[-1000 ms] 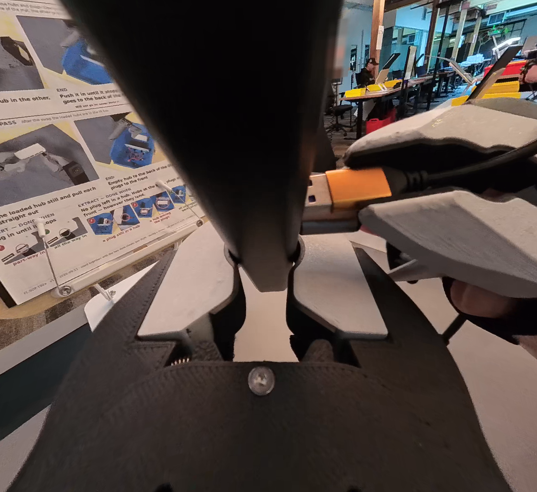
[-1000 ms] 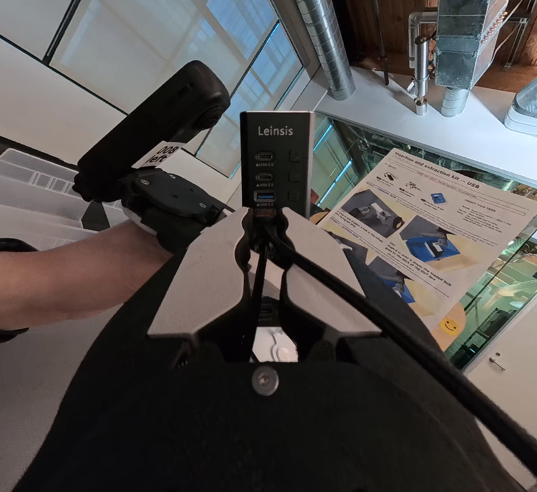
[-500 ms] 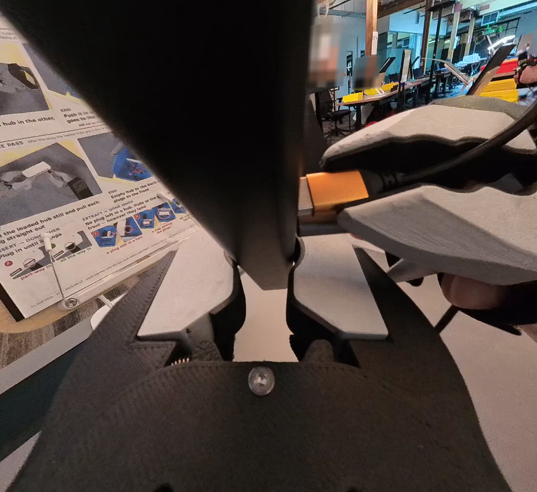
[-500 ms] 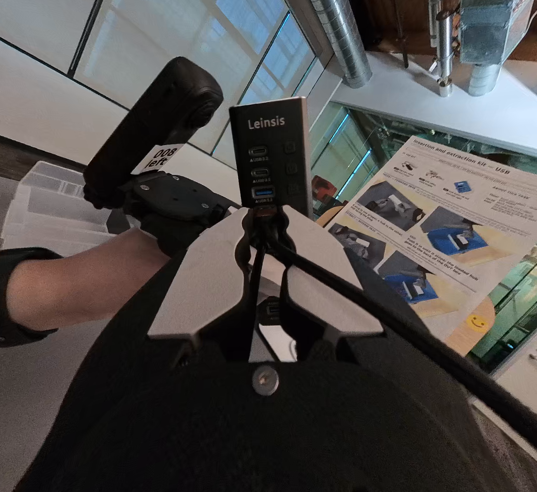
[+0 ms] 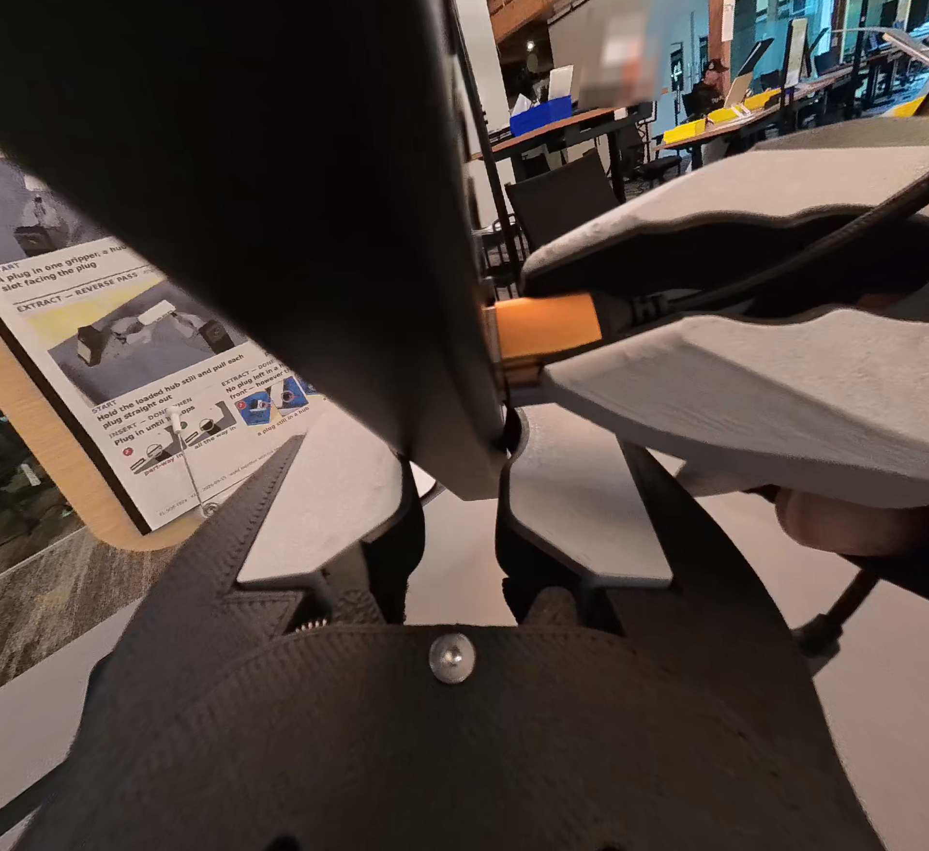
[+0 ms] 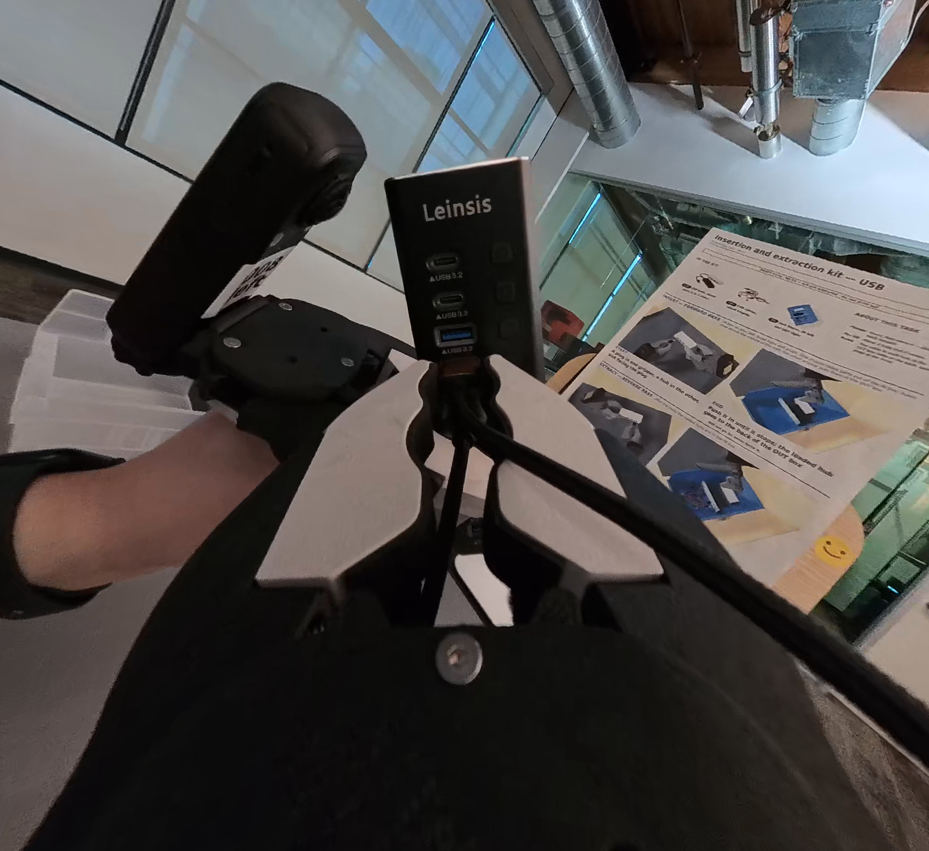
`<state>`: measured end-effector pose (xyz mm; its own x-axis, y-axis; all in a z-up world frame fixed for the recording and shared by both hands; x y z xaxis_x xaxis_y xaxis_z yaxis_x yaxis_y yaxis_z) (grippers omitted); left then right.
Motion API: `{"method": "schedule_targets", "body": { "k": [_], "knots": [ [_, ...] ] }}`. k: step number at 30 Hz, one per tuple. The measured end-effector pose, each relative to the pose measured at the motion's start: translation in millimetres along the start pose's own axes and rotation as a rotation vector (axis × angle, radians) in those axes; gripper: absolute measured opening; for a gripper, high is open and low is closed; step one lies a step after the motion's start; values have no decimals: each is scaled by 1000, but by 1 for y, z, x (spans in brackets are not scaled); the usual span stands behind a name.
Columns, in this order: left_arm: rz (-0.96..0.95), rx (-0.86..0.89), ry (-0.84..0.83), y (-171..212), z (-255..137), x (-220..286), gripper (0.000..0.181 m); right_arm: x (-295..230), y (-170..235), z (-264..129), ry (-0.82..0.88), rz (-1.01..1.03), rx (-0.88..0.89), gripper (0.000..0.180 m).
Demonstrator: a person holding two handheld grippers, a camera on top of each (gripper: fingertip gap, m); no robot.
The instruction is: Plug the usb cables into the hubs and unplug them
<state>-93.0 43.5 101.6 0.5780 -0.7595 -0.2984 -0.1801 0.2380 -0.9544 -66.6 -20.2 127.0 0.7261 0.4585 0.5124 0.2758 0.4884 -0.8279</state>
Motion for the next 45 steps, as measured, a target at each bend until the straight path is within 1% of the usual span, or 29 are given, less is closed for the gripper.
{"method": "schedule_targets", "body": {
  "k": [4,7,10,13,15,16,18,20,21,24,29,37,40,43,45],
  "knots": [
    [26,-21,30,0,0,-3,29,0,1,1,-8,-70,-16,16],
    [58,-17,17,-1,-2,-6,29,0,1,1,-36,-54,-18,17],
    [21,-24,30,-1,0,-2,29,0,-1,1,-1,-50,-9,16],
    [41,-69,-6,0,1,-2,29,1,2,0,48,-30,-1,15],
    [-14,-93,62,1,2,-1,29,2,4,2,32,-5,-5,15],
    [-50,-92,106,1,3,0,28,2,4,4,17,3,-18,17],
    [-86,-100,147,2,2,-3,28,3,2,5,2,-10,-35,28],
    [-119,-92,150,3,-1,-11,28,5,-2,4,10,-35,-47,44],
    [-153,-84,155,3,-3,-17,28,6,-4,2,4,-36,-51,49],
    [-266,-72,188,3,-11,-34,28,6,-8,0,-46,-23,-79,53],
    [-336,-38,139,1,-29,-62,28,2,-1,0,-133,-78,-136,53],
    [-355,-58,29,5,-44,-89,28,-12,1,0,-156,-288,-142,52],
    [-363,-68,1,9,-48,-97,28,-26,8,-1,-230,-427,-211,52],
    [-391,-58,-14,11,-56,-108,28,-45,14,-11,-384,-537,-286,49],
    [-400,-61,-24,13,-60,-115,28,-62,15,-22,-538,-552,-325,47]
  ]
}}
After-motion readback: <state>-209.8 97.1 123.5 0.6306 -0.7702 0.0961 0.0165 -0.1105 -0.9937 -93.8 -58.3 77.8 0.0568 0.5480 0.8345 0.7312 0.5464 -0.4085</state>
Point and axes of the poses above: each gripper's, where its closed fingertips meet, z out along the fingers, y out of its underside, x = y × z across the jaws, the point moved 5 cm from there along -z, back along the fingers, and after that the axes turned 5 degrees about -x, right-handed, at the moved point
